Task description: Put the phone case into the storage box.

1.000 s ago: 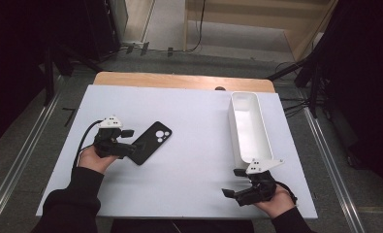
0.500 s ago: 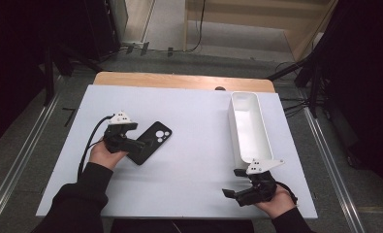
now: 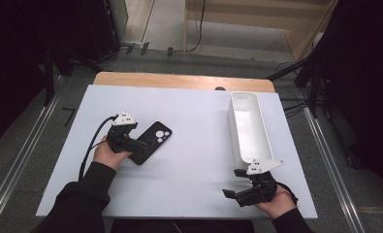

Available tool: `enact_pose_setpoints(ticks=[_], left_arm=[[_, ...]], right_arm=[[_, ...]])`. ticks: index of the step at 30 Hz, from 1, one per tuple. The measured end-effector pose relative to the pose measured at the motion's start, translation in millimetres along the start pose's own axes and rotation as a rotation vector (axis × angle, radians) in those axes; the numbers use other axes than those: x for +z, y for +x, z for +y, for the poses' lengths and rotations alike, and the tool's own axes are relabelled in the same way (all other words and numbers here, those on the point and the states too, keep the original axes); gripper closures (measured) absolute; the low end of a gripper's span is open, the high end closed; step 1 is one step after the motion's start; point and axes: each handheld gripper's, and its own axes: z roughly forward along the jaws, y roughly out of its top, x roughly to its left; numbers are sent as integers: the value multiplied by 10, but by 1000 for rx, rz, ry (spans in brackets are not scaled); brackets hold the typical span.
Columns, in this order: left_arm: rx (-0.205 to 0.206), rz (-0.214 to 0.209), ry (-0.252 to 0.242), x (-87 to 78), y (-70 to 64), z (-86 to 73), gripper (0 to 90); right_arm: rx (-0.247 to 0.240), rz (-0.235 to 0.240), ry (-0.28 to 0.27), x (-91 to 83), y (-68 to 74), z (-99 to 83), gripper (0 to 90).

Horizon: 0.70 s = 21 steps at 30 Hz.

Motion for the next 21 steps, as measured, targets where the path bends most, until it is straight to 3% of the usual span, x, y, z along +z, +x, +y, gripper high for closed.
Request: enact_pose_setpoints(ticks=[3,14,21], left_arm=[[-19,-6,-2,18,12,-19,34],[8,-12,13,98,-9,-66,34],[-4,-3,36,192,10,-107,34]], right_arm=[[-4,-1,-1,1,0,-3,128],[-6,-2,4,3,0,-6,128],[-5,-3,5,6,1,-8,128]])
